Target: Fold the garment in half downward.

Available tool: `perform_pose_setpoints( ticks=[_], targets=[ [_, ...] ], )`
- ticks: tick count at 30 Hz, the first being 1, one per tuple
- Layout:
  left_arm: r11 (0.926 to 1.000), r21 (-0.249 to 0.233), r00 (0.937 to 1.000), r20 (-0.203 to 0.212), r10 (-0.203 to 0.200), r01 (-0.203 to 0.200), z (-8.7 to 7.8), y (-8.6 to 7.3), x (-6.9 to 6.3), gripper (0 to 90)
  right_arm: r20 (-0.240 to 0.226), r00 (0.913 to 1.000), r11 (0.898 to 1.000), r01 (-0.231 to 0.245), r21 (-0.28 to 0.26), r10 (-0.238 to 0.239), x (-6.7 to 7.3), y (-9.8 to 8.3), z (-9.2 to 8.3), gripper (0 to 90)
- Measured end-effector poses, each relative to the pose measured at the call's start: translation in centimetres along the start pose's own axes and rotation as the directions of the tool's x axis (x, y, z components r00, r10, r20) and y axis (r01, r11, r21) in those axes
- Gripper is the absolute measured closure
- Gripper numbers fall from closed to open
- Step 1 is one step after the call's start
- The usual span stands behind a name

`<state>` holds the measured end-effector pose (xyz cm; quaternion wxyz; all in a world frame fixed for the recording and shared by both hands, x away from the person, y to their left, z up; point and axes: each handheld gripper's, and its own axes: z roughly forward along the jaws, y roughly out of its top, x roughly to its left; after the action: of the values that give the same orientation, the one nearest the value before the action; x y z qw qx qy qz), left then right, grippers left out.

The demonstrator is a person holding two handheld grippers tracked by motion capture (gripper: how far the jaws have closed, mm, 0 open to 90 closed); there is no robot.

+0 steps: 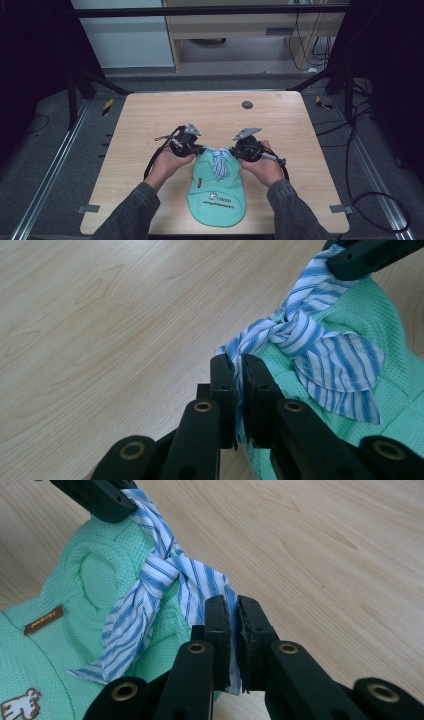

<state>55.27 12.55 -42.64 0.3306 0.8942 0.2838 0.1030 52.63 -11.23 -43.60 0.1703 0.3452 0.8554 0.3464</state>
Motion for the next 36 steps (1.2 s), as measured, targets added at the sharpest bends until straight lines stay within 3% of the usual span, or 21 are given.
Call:
perform_pose_setpoints(
  ticks=[14,22,36],
  targets=[
    [0.9994,-0.021,0.9996,0.0,0.029,-0.029,-0.8,0.6,0.2,84.5,0.005,0.9987,0.999,0.05,-0.013,-0.05,-0.1,0.8,-0.7,84.5],
    [0.9973,-0.019,0.9974,-0.012,0.07,-0.071,-2.2,1.9,0.4,84.5,0.025,0.9961,0.996,0.085,-0.02,-0.085,-0.4,2.3,-1.8,84.5],
    [0.9958,-0.054,0.9966,-0.041,0.071,-0.073,-3.4,3.5,1.0,84.5,0.047,0.9934,0.993,0.106,-0.043,-0.104,-0.9,4.0,-2.9,84.4]
  ],
)
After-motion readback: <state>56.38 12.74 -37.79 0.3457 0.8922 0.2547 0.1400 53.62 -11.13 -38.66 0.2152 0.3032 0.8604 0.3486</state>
